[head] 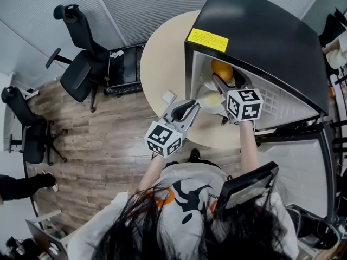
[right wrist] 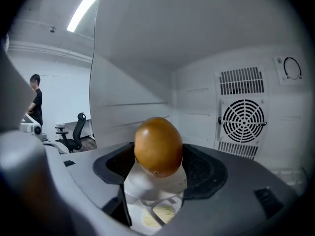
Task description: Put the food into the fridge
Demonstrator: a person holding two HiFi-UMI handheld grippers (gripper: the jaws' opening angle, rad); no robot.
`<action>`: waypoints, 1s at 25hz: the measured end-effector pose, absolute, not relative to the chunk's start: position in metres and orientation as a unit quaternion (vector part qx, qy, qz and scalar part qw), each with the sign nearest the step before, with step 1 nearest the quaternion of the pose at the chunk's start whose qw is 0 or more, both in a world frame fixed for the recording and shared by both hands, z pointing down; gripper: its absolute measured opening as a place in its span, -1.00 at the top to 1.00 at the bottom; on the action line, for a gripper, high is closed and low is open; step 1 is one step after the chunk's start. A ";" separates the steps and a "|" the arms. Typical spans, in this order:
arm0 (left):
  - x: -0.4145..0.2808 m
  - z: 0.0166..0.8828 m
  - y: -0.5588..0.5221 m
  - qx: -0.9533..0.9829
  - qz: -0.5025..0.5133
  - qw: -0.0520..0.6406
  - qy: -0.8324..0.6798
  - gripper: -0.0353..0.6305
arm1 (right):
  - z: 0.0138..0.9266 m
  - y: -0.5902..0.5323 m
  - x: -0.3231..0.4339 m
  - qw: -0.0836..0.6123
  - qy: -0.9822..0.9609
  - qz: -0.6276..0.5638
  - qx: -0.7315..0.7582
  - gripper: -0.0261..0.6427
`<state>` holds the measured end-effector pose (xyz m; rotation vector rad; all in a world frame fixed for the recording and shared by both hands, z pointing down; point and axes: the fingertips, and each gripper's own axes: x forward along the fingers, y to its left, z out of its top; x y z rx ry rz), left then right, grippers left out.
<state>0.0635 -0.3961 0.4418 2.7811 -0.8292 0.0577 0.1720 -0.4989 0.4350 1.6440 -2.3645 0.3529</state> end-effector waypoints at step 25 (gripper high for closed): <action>0.039 0.438 -0.384 0.950 0.018 0.114 -0.291 0.74 | 0.419 -0.474 0.162 0.132 -0.802 0.079 0.578 -0.03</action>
